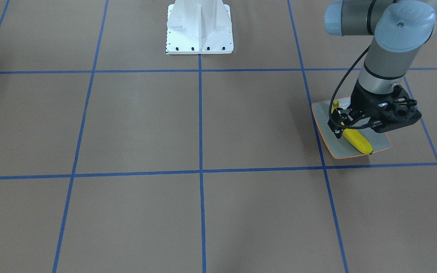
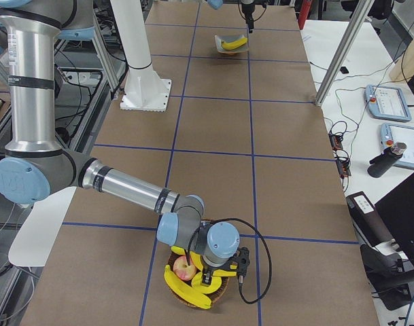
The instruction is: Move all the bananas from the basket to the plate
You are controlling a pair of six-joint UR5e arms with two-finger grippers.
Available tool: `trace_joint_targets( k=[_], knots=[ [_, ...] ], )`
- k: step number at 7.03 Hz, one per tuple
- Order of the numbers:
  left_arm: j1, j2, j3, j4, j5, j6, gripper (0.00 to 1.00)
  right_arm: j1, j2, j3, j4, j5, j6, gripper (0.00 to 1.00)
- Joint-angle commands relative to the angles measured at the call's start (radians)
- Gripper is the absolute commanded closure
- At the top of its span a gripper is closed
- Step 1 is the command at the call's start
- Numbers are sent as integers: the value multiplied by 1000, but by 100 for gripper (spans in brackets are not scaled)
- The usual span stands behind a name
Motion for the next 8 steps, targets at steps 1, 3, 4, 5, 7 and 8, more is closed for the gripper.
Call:
trace_joint_targets(
  k=[1, 3, 4, 5, 7, 8],
  knots=[
    [0, 0, -1, 0, 1, 2, 0, -17, -1, -9, -1, 11, -1, 14],
    [0, 0, -1, -2, 1, 2, 0, -17, -11, -23, 1, 12, -15, 14],
    [0, 0, -2, -2, 1, 2, 0, -20, -11, -29, 2, 12, -15, 14],
    [0, 0, -5, -2, 2, 2, 0, -23, -11, -29, 2, 12, -17, 14],
    [0, 1, -5, 0, 4, 2, 0, -35, -11, -32, 2, 11, -14, 15],
    [0, 0, -8, 0, 5, 2, 0, -41, -11, -35, 4, 11, -14, 15]
  ],
)
